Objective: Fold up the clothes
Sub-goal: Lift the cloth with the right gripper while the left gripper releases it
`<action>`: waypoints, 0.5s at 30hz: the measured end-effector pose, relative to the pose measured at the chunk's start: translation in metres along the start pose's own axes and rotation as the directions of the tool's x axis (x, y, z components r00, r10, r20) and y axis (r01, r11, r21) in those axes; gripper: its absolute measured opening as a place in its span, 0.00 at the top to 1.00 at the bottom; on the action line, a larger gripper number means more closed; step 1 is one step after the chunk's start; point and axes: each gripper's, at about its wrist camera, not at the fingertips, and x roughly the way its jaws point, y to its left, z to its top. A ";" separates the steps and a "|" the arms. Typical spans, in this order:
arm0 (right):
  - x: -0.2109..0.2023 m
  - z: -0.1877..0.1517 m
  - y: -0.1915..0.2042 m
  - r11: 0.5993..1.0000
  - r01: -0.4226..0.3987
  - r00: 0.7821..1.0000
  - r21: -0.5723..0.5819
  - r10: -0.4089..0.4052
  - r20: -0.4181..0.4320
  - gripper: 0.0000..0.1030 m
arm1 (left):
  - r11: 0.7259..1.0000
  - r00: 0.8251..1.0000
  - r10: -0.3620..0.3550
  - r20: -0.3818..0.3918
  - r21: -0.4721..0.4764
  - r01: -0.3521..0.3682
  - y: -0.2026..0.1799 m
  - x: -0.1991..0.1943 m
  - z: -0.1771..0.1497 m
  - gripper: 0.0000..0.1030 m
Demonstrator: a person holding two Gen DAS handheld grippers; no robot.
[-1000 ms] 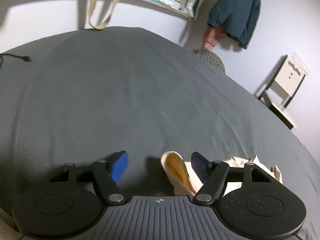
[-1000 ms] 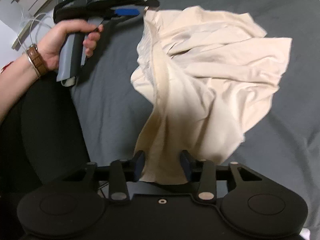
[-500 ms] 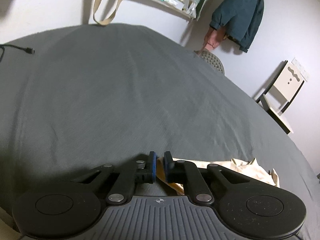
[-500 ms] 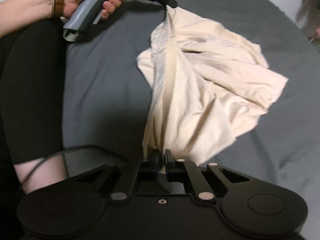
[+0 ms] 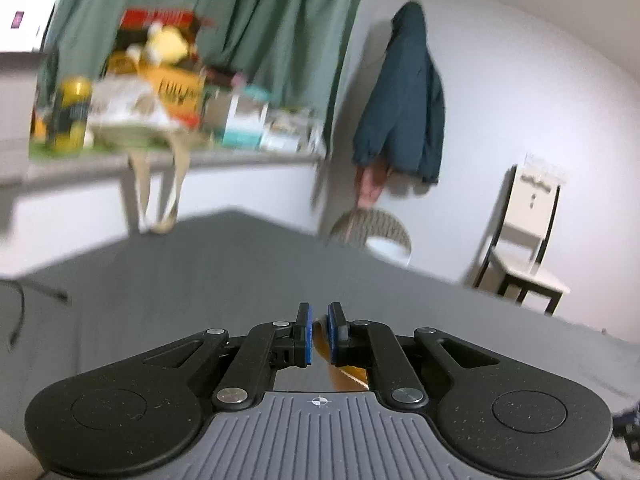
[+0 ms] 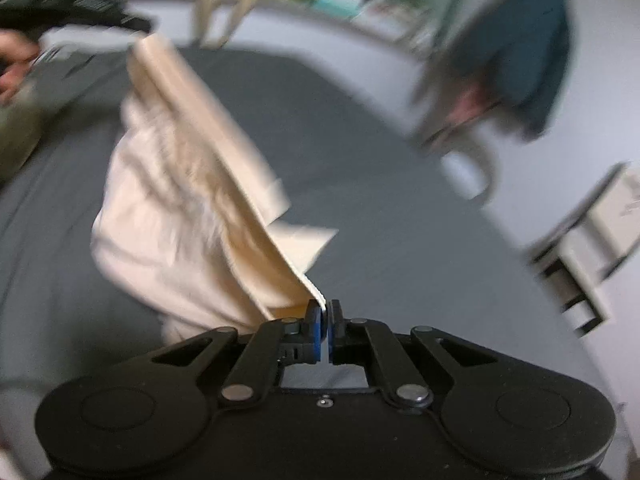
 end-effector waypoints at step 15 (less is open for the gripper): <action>-0.035 0.034 -0.041 0.995 0.065 0.980 0.077 -0.078 0.185 0.97 | 0.982 0.972 -0.169 -0.160 0.057 0.180 -0.013 -0.018 0.060 0.87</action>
